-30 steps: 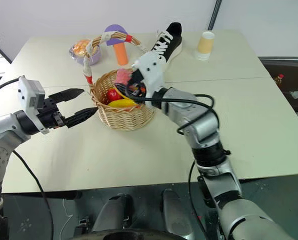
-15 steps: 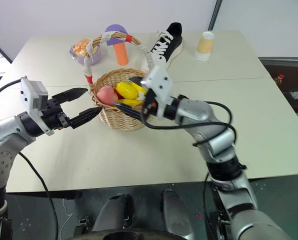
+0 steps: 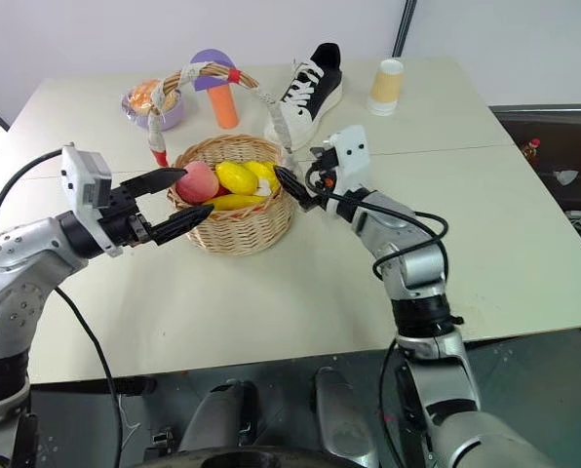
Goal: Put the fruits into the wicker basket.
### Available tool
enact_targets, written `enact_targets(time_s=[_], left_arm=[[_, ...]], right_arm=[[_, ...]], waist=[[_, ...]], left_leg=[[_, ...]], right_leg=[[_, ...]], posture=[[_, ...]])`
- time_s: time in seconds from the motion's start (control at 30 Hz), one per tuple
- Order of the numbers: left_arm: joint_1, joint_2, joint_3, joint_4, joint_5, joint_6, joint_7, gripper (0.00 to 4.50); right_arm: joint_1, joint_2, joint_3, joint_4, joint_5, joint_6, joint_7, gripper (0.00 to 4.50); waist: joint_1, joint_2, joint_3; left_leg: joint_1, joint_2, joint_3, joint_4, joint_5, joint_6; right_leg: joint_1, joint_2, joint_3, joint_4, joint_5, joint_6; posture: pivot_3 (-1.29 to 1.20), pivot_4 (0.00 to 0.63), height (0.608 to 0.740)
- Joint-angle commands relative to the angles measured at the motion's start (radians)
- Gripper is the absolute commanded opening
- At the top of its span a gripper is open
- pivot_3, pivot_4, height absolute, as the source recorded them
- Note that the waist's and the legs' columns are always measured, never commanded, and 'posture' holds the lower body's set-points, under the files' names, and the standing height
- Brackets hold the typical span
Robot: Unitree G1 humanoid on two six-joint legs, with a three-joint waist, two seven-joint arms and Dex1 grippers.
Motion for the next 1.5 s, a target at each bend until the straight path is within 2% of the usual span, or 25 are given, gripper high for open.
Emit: enact_targets(time_s=[0.03,0.07,0.27,0.3,0.4,0.57,0.67,0.8,0.9,1.1,1.13,1.2,1.33,1.5], left_arm=[[-0.012,-0.008,0.014,-0.037,-0.014,-0.008,0.017,4.22],[-0.007,-0.010,0.016,-0.046,-0.017,-0.004,0.022,4.22],[0.012,-0.015,0.014,-0.077,-0.030,0.005,0.038,4.22],[0.011,-0.016,0.012,-0.078,-0.031,0.006,0.040,4.22],[0.001,-0.022,0.002,-0.075,-0.036,0.004,0.038,4.22],[-0.052,-0.047,-0.050,-0.051,-0.035,0.000,0.019,4.22],[-0.108,-0.092,-0.124,-0.020,-0.018,-0.010,-0.002,4.22],[-0.153,-0.127,-0.177,0.027,0.005,-0.026,-0.030,4.22],[-0.192,-0.156,-0.214,0.064,0.018,-0.042,-0.059,4.22],[-0.211,-0.179,-0.234,0.095,0.040,-0.054,-0.082,4.22],[-0.209,-0.179,-0.232,0.095,0.040,-0.053,-0.084,4.22],[-0.205,-0.179,-0.228,0.094,0.042,-0.051,-0.086,4.22],[-0.189,-0.164,-0.217,0.096,0.050,-0.045,-0.091,4.22],[-0.176,-0.140,-0.203,0.109,0.056,-0.042,-0.098,4.22]], right_arm=[[-0.046,0.026,-0.026,0.073,-0.015,-0.088,-0.002,3.85],[-0.047,0.028,-0.028,0.082,-0.015,-0.099,0.002,3.58],[-0.042,0.032,-0.028,0.079,-0.011,-0.131,0.016,0.55],[-0.039,0.032,-0.029,0.070,-0.012,-0.133,0.015,0.22],[-0.020,0.016,-0.030,0.023,-0.033,-0.142,0.004,0.22],[0.060,-0.098,-0.123,-0.150,-0.035,-0.116,-0.039,0.22],[0.140,-0.223,-0.275,-0.229,-0.046,-0.078,-0.104,0.22],[0.220,-0.300,-0.395,-0.233,-0.057,-0.063,-0.166,0.22],[0.273,-0.315,-0.495,-0.180,-0.060,-0.085,-0.227,0.22],[0.287,-0.289,-0.520,-0.107,-0.065,-0.131,-0.285,0.22],[0.292,-0.284,-0.524,-0.116,-0.053,-0.130,-0.286,1.29],[0.297,-0.283,-0.527,-0.130,-0.045,-0.129,-0.286,2.07],[0.326,-0.325,-0.537,-0.191,-0.076,-0.130,-0.302,4.16],[0.408,-0.402,-0.586,-0.279,-0.069,-0.119,-0.263,4.16]], waist=[[0.001,0.000,0.000],[0.002,0.000,0.000],[0.001,0.000,0.000],[0.001,0.000,0.000],[-0.001,0.000,0.000],[0.020,0.000,0.000],[0.037,0.000,0.000],[0.042,0.000,0.000],[0.039,0.000,0.000],[0.012,0.002,0.000],[0.012,0.002,0.000],[0.012,0.002,0.000],[0.021,0.002,0.000],[0.028,0.003,0.000]], left_leg=[[0.000,0.000,0.000,0.000,0.000,0.000],[0.000,0.000,0.000,0.000,0.000,0.000],[0.000,0.001,-0.001,0.000,0.000,0.000],[0.000,0.001,-0.001,0.000,0.000,0.000],[0.000,0.001,-0.001,0.000,0.000,0.000],[-0.002,0.000,0.000,0.000,0.000,0.000],[-0.003,-0.002,-0.001,0.001,0.000,0.000],[-0.002,-0.004,0.000,0.001,0.000,0.000],[-0.001,-0.002,0.000,0.000,0.000,0.000],[0.001,-0.002,0.002,0.000,0.000,0.000],[0.001,-0.002,0.002,0.000,0.000,0.000],[0.001,-0.002,0.002,0.000,0.000,0.000],[0.000,-0.002,0.002,0.000,0.000,0.000],[0.000,-0.002,0.002,0.000,0.000,0.000]], right_leg=[[0.000,0.000,0.000,0.000,0.000,0.000],[0.000,0.000,0.000,0.000,0.000,0.000],[0.000,-0.001,0.000,0.000,0.000,0.000],[0.000,0.000,0.000,0.000,0.000,0.000],[0.000,0.000,0.000,0.001,0.000,0.000],[0.000,-0.001,0.000,0.000,0.000,0.000],[0.000,-0.002,0.000,-0.001,0.000,0.000],[0.000,-0.002,0.000,-0.002,0.000,0.001],[0.000,0.002,0.001,-0.001,0.000,0.000],[0.000,0.002,0.004,0.001,0.000,0.000],[0.000,0.003,0.004,0.001,0.000,0.000],[0.000,0.003,0.004,0.001,0.000,0.000],[0.000,0.002,0.004,0.000,0.000,0.001],[0.000,0.002,0.004,0.000,0.000,0.001]], posture=[[0.00,0.150,0.740],[0.00,0.150,0.740],[0.00,0.150,0.740],[0.00,0.150,0.740],[0.00,0.150,0.740],[0.00,0.150,0.740],[0.00,0.150,0.740],[0.00,0.150,0.740],[0.00,0.150,0.740],[0.00,0.150,0.740],[0.00,0.150,0.740],[0.00,0.150,0.740],[0.00,0.150,0.740],[0.00,0.150,0.740]])
